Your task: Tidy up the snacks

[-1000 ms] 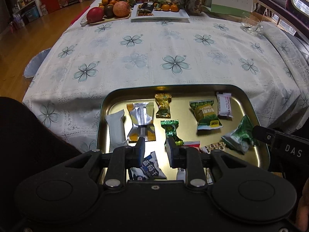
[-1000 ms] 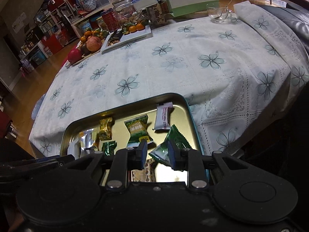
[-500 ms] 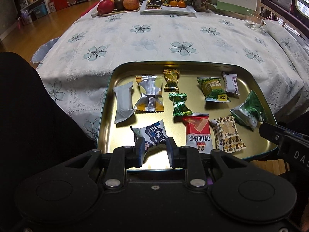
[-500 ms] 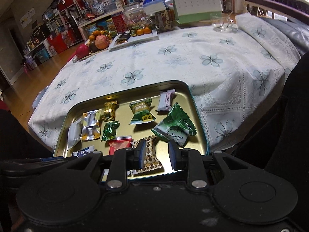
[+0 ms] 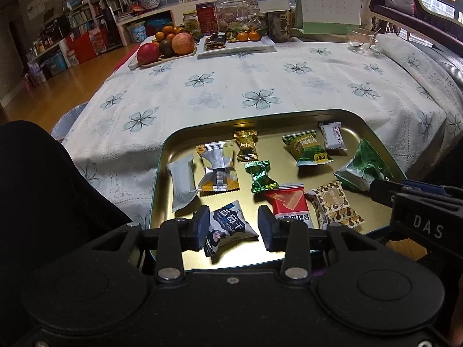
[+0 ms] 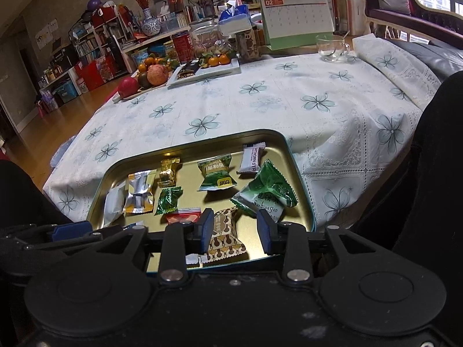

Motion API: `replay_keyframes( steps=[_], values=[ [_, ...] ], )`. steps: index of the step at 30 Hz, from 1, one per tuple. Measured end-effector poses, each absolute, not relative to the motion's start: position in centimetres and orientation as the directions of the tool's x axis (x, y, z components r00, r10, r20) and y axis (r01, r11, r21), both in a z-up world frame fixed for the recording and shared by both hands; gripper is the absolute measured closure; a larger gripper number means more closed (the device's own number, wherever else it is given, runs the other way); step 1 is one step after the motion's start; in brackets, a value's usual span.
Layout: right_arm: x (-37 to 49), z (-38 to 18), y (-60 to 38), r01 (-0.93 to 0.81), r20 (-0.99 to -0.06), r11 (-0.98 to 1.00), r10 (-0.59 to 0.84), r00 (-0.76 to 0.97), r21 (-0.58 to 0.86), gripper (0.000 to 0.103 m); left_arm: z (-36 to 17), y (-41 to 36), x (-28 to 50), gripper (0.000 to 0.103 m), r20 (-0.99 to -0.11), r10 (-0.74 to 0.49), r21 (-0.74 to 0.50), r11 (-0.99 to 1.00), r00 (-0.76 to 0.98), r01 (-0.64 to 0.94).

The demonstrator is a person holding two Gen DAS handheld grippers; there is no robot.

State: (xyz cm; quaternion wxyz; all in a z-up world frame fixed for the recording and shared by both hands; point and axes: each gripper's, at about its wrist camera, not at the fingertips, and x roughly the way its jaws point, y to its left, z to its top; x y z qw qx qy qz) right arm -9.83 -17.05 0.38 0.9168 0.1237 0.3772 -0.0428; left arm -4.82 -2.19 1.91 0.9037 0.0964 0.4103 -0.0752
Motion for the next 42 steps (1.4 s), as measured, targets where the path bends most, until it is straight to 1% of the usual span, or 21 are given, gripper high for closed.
replay_keyframes(
  steps=[3,12,23,42],
  values=[
    [-9.7,0.3,-16.8,0.168,-0.708,0.968,0.015,0.706,0.188,0.068,1.9,-2.2,-4.9,0.056,-0.754,-0.071,0.107,0.967,0.653,0.229],
    [-9.5,-0.1,-16.2,0.149,-0.726,0.974,0.022,0.687,0.171,0.068,1.7,-1.2,-4.2,0.056,-0.777,-0.067,0.057,0.983,0.627,0.176],
    [-9.2,-0.2,-16.0,0.135,-0.727,0.978,0.025,0.686,0.161,0.068,1.6,-0.5,-3.8,0.056,-0.789,-0.079,0.016,0.989,0.609,0.148],
    [-9.2,-0.3,-15.9,0.134,-0.727,0.978,0.024,0.687,0.159,0.068,1.5,-0.5,-3.7,0.056,-0.797,-0.077,0.012,0.99,0.599,0.143]
  ],
)
